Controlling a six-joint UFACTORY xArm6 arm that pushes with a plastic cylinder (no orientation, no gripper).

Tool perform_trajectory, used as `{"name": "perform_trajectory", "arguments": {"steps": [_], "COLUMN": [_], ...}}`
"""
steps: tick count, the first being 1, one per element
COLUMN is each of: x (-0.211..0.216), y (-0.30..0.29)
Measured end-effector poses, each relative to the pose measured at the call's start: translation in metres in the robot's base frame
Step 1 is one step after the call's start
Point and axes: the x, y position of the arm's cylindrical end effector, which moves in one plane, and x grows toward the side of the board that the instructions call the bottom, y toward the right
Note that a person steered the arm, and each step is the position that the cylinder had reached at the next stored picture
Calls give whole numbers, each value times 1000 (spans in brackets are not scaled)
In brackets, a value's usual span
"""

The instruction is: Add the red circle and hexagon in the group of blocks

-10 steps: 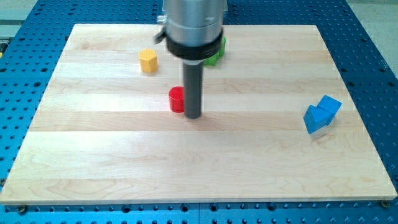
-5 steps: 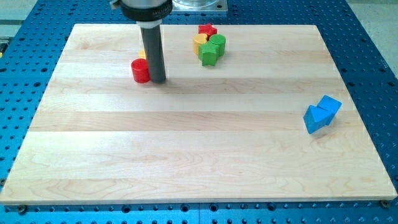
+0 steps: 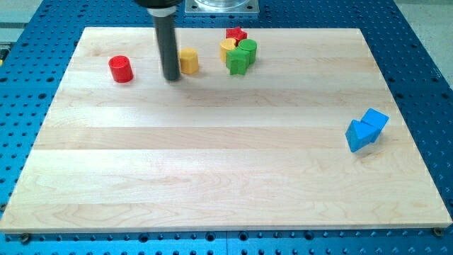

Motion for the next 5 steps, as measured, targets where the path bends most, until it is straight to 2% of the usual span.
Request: {"name": "perform_trajectory", "arguments": {"steps": [1,2,5], "x": [-23,-23,-16], "y": [14,55,73]}}
